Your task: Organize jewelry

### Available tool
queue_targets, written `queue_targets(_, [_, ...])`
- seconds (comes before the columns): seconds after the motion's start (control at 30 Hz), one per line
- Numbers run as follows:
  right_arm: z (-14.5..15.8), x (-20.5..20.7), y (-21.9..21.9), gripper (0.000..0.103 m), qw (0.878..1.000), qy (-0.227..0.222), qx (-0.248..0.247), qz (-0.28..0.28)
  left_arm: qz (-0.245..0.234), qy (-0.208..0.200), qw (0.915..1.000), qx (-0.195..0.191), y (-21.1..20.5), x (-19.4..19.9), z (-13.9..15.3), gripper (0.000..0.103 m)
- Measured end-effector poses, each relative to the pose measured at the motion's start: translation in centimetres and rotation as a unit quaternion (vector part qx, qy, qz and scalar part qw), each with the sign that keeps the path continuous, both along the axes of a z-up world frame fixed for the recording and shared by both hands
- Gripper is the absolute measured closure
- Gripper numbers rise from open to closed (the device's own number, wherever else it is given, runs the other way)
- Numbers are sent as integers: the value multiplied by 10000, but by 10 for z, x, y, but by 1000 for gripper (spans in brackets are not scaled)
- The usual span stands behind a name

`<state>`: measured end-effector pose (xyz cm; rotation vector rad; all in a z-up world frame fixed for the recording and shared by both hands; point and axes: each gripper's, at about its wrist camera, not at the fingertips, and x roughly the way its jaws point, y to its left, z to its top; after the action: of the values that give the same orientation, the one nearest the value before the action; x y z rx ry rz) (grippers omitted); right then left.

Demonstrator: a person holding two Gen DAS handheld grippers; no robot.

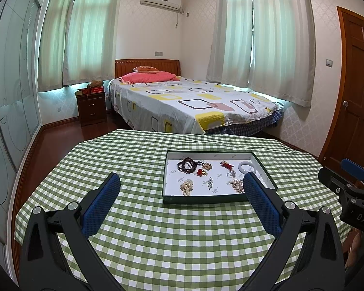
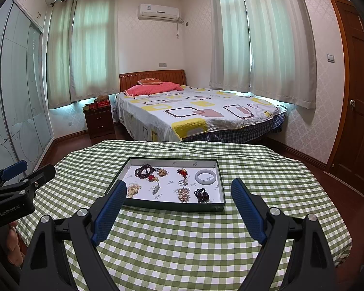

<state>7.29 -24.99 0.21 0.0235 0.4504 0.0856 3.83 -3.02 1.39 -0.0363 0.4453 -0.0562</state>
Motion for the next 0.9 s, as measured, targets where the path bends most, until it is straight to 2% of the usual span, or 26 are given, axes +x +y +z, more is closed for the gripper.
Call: queue_targets(0.9, [0, -2, 0, 18, 10000, 9, 3, 3, -3, -42, 10000, 87, -6, -4, 0, 4])
